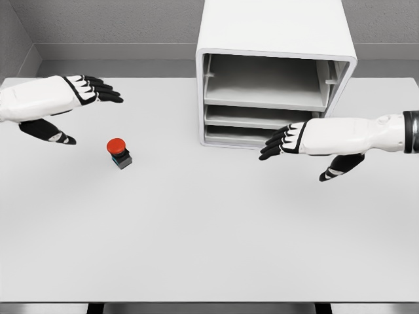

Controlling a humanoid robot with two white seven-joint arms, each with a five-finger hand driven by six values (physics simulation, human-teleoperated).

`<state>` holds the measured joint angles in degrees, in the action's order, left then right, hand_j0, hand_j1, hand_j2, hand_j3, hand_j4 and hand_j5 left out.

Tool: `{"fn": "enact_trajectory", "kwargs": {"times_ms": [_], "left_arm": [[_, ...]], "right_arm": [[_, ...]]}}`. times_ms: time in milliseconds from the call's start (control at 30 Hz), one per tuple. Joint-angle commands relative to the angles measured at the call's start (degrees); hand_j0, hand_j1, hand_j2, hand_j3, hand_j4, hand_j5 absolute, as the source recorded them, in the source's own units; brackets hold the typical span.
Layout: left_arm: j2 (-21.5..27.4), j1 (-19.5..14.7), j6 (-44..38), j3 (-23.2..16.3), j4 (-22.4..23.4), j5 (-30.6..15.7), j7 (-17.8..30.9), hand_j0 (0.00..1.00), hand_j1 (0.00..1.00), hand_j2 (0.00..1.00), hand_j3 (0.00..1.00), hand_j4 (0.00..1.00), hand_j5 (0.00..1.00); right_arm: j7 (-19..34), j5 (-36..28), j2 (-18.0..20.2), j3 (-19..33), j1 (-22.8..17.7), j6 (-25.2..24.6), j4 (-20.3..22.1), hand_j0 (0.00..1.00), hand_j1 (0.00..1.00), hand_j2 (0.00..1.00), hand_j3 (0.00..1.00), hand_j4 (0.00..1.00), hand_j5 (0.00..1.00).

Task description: Slide open multi-storey tabletop storage cabinets and put open load switch and slide close multi-storey tabletop storage cabinets

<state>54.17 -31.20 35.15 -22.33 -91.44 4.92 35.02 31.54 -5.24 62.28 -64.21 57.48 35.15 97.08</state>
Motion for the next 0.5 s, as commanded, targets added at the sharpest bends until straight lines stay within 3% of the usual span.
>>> {"fn": "enact_trajectory", "kwargs": {"times_ms": [0,100,167,300,367,467], "left_arm": [[-0.55,0.0,-0.15,-2.89,2.23,-1.58,-0.02,1.0,1.0,1.0,1.0,1.0,1.0],[-1.17,-0.79,-0.15,-4.03,5.92,-1.05,-0.02,1.0,1.0,1.0,1.0,1.0,1.0],[-1.96,-4.3,-0.15,-9.22,9.52,-0.96,-0.02,1.0,1.0,1.0,1.0,1.0,1.0],[-3.89,-4.66,-0.15,-10.01,13.3,-0.7,-0.02,1.0,1.0,1.0,1.0,1.0,1.0],[-5.21,-7.12,-0.15,-14.31,13.48,2.11,-0.02,1.0,1.0,1.0,1.0,1.0,1.0],[-6.79,-7.56,-0.15,-15.2,13.57,4.22,-0.02,1.0,1.0,1.0,1.0,1.0,1.0]], "right_arm": [[0.19,-0.39,0.12,0.05,0.0,-0.15,-0.04,1.0,1.0,1.0,1.0,1.0,1.0],[0.98,-0.3,0.03,-0.38,1.84,-0.15,-0.05,1.0,1.0,1.0,1.0,1.0,1.0],[0.46,-0.3,0.12,-0.38,2.02,-0.15,-0.05,1.0,1.0,1.0,1.0,1.0,1.0],[-4.12,-0.3,0.03,-0.38,2.9,-0.15,0.04,1.0,1.0,1.0,1.0,1.0,1.0],[-3.85,-0.3,-1.11,-0.38,3.16,-0.15,0.04,1.0,1.0,1.0,1.0,1.0,1.0],[-2.1,-0.3,-2.69,-0.38,3.25,-0.15,0.04,1.0,1.0,1.0,1.0,1.0,1.0]]}}
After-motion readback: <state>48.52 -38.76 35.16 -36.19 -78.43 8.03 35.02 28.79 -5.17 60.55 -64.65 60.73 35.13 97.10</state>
